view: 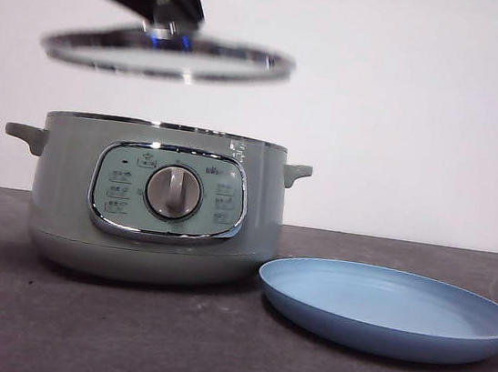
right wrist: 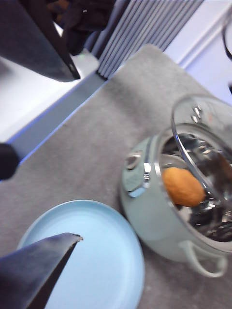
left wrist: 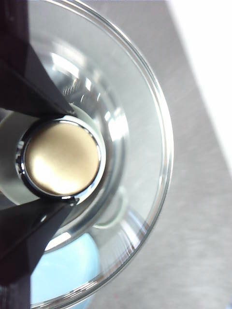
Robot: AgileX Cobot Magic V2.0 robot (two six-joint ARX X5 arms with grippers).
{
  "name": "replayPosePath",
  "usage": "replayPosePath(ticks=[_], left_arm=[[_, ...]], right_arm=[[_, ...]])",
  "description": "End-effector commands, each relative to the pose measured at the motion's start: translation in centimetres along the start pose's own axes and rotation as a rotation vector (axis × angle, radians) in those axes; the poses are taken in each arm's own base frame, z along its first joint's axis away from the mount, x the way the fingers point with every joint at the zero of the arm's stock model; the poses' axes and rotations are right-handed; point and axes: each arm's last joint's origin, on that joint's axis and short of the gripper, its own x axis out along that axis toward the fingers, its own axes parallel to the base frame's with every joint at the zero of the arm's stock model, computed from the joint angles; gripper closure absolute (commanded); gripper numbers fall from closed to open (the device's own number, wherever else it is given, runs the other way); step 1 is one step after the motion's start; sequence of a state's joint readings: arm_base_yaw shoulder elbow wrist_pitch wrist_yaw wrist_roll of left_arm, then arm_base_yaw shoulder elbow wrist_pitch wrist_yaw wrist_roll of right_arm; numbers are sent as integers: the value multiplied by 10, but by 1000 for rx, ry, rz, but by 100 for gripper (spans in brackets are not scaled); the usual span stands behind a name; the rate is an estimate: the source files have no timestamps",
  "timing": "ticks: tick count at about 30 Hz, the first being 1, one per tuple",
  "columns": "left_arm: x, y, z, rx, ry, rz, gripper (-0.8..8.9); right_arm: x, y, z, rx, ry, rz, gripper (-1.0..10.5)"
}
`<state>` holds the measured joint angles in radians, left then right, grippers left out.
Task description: Take the potato out from the steamer,put the potato on the plate,close the lid
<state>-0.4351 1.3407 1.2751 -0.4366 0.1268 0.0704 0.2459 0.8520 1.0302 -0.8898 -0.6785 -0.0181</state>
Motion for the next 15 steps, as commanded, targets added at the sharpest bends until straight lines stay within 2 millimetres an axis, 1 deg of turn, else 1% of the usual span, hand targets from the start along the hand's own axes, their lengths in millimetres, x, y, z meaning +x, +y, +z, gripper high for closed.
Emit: replayPosePath(ticks=[1,5,9,12,15], left_arm=[[-35,-2,11,9,-87,41,822],[-83,-3,9,3,-120,80,822],[-130,-4,0,-10,-138,114,822],[-159,-6,-11,-22,-137,140,822],[-181,-10,-21,-29,-137,157,822]], right_arm=[[11,-3,10,52,-21,27,287],[36,-4,27,59,-26,82,287],[71,1,50,28,5,103,287],[101,7,69,0,49,89,287],[130,11,89,-22,78,83,287]])
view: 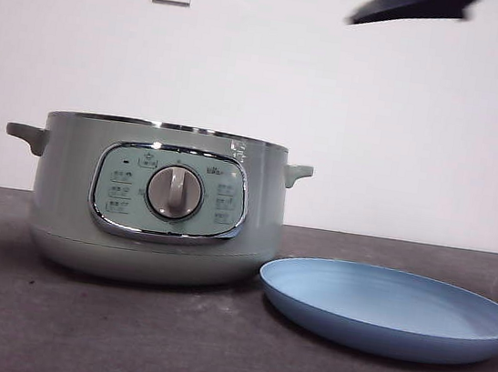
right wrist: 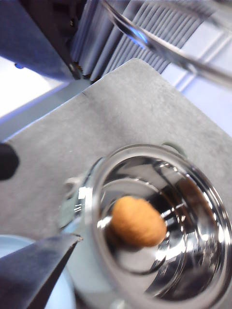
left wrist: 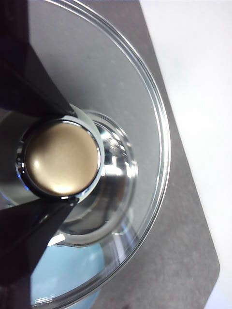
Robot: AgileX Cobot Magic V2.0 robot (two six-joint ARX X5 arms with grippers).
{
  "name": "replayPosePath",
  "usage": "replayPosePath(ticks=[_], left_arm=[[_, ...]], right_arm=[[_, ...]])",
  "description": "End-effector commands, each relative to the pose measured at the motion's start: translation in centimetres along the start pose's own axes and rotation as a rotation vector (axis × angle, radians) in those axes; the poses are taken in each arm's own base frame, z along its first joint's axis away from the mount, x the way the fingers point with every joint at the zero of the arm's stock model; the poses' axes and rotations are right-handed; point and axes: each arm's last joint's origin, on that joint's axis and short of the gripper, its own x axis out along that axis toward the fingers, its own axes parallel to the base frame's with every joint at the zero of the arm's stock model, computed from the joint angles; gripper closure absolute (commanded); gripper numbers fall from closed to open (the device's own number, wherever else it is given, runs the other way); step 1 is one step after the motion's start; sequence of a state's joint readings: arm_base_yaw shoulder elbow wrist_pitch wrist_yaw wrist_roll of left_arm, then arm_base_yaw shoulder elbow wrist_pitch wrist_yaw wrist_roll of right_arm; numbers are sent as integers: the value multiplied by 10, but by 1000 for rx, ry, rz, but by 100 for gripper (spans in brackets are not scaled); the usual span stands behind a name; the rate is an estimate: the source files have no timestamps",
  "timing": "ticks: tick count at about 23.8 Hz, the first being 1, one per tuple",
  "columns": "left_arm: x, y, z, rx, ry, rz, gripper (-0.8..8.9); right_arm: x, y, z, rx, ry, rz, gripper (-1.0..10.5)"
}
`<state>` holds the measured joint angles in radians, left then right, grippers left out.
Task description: Take the potato out from the steamer,put the potato on the plate,close the lid
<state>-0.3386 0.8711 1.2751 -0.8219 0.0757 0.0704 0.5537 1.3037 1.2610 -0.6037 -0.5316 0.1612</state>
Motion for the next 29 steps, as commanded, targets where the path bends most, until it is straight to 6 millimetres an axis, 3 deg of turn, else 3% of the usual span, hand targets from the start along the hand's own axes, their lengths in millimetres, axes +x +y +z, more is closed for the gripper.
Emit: replayPosePath(ticks=[1,4,8,11,15,22,26,29], left_arm=[[-26,0,-2,-1,-60,17,822],[-44,-2,-11,-4,-53,27,822],[-68,-5,-25,-24,-41,54,822],[-74,-5,-29,-25,-34,54,822],[-74,-5,-30,-25,-26,52,822],[-74,-6,-30,-25,-24,44,822],[-74,-6,-31,-26,-13,43,822],[-74,-6,-32,-26,-3,42,822]], right_arm=[[29,-1,22,-10,22,-15,287],[60,2,42,-31,50,-41,287],[119,0,65,-98,98,-156,287],[159,-11,62,-112,145,-216,288],[196,-27,43,-160,223,-326,288],[228,-31,24,-186,281,-360,289],[234,-32,19,-194,292,-395,294],[239,-36,14,-187,319,-413,358]])
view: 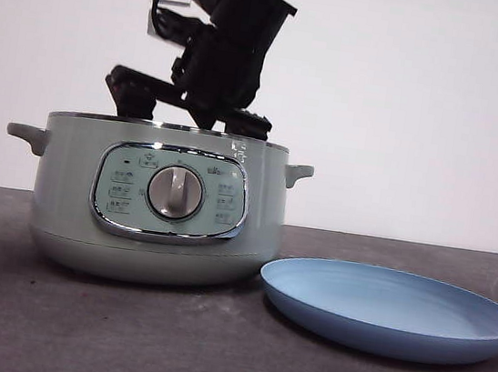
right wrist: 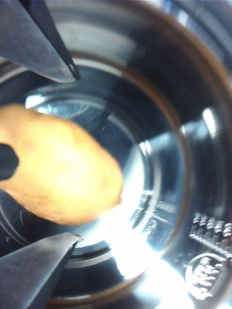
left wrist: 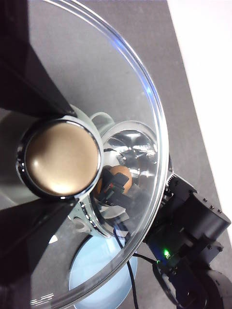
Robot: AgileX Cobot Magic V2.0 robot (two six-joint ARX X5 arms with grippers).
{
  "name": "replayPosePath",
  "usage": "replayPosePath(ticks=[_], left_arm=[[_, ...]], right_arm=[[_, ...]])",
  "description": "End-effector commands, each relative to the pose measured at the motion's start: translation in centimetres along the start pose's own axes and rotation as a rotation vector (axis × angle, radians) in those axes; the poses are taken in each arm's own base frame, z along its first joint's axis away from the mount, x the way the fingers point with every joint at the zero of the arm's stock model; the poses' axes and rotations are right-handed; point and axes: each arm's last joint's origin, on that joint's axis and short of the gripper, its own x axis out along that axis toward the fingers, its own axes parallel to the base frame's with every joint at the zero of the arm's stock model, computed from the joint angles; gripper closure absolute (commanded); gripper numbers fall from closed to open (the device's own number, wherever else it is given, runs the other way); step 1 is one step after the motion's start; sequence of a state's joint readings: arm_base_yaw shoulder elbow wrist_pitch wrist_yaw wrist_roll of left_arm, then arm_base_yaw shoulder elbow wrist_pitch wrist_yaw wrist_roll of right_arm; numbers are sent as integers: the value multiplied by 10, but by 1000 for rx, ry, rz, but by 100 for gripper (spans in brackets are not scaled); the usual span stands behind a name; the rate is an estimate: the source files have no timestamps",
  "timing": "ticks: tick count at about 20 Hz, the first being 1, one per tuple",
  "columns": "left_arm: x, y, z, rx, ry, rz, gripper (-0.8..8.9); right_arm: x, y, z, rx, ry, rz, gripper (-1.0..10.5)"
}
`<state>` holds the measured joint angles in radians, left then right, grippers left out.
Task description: Take the potato out from the steamer,put the potato on the plate,close the lid
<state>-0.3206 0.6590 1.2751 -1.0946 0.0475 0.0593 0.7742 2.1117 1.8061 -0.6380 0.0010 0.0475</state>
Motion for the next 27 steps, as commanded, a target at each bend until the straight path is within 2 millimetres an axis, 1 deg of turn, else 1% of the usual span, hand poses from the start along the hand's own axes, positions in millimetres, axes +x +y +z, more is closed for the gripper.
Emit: replayPosePath(ticks=[1,2,3,5,6,7,9,10,11,12,14,16,18,19,20,21,23,25,27], left_arm=[[-6,0,5,-5,-66,0,822],[-6,0,5,-5,-66,0,822],[-6,0,5,-5,-66,0,822],[-6,0,5,-5,-66,0,822],[-6,0,5,-5,-66,0,822],[-6,0,5,-4,-66,0,822],[-6,0,5,-4,-66,0,822],[-6,0,5,-2,-67,0,822],[-6,0,5,-1,-70,1,822],[-6,0,5,1,-74,0,822],[-5,0,6,20,-72,0,822],[-5,0,6,22,-77,-1,822],[-5,0,7,23,-89,-3,822],[-5,0,8,24,-95,-4,822],[-5,0,8,24,-97,-13,822],[-5,-1,8,25,-97,-29,822],[-5,-1,8,26,-98,-32,822],[-5,-1,8,26,-99,-34,822],[-5,-1,8,27,-100,-54,822]], right_arm=[[13,1,-6,-6,38,-7,359],[15,1,-7,-6,45,-8,364],[15,1,-7,-6,47,-9,449],[15,2,-7,-9,46,-6,710],[15,2,-7,-10,47,-4,886],[15,2,-7,-11,44,-3,954],[6,3,-3,-14,21,-3,956],[-4,3,0,-17,-2,-2,956],[-18,3,5,-17,-33,-1,957],[-36,3,9,-17,-64,0,957],[-82,3,15,-16,-128,-1,958],[-136,2,16,-15,-196,-25,958],[-187,-3,9,-8,-245,-73,958],[-208,-7,2,-2,-248,-111,959],[-223,-9,-5,-2,-234,-116,959],[-232,-12,-11,-4,-215,-123,959],[-239,-16,-22,-2,-178,-151,960],[-236,-17,-35,-2,-147,-158,960],[-222,-17,-51,-1,-115,-159,960]])
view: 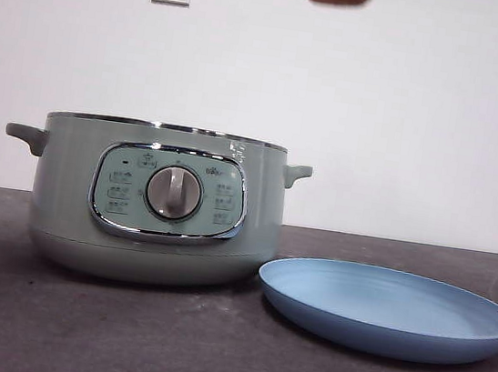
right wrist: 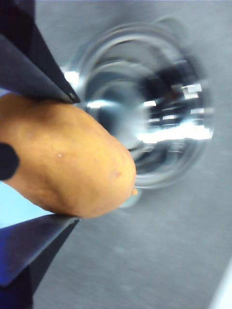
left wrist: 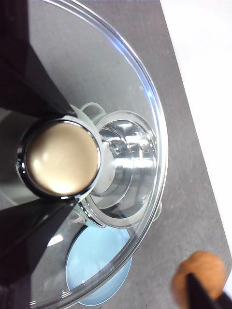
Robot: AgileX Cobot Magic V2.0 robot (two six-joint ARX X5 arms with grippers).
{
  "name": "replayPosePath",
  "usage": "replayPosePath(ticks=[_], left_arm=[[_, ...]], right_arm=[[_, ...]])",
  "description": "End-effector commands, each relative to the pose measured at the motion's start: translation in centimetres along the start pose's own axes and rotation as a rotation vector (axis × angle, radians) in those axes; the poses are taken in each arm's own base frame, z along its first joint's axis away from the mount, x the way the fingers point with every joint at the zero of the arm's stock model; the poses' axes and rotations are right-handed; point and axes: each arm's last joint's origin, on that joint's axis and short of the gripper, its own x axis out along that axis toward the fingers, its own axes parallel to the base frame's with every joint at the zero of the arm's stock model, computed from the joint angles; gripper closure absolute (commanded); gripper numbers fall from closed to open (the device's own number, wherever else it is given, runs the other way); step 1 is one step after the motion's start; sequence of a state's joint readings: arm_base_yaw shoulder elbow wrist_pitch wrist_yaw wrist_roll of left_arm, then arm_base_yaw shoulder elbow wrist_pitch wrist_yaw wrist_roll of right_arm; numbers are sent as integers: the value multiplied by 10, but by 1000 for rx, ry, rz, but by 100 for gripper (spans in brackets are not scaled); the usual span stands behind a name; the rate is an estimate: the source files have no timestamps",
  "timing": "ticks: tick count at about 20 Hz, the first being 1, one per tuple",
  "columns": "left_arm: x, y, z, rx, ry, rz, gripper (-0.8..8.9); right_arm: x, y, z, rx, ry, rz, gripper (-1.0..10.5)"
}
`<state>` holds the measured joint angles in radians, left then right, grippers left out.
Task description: Take the potato out from the steamer,put the potato on the plate,close the lid
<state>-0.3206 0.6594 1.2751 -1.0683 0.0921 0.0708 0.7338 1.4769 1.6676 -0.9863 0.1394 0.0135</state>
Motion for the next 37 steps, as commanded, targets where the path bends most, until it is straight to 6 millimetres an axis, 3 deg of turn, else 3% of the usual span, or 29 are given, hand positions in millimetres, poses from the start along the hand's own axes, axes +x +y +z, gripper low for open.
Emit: replayPosePath(ticks=[1,9,15,19,24,25,26,28,29,34,37], left_arm=[[-5,0,6,15,-71,-13,822],[-5,0,6,15,-72,-13,822],[-5,-1,6,16,-75,-17,822],[11,0,12,12,-32,-50,822],[45,3,27,10,-16,-99,822],[53,4,31,12,-16,-112,822],[62,4,35,13,-16,-131,822],[83,6,42,15,-15,-153,822],[95,6,45,17,-16,-156,822],[157,7,57,27,-13,-176,822],[196,9,55,40,19,-181,822]], right_arm=[[23,4,-24,0,48,5,959],[106,7,-114,75,148,-13,959],[139,-27,-162,202,153,-29,959],[152,-41,-169,252,169,8,959],[166,-41,-177,261,228,33,948],[165,-41,-177,261,231,33,904],[165,-41,-178,266,235,32,790],[164,-41,-178,278,241,29,417],[164,-42,-178,285,242,27,307],[152,-43,-171,282,187,25,298],[125,-44,-158,279,83,22,298]])
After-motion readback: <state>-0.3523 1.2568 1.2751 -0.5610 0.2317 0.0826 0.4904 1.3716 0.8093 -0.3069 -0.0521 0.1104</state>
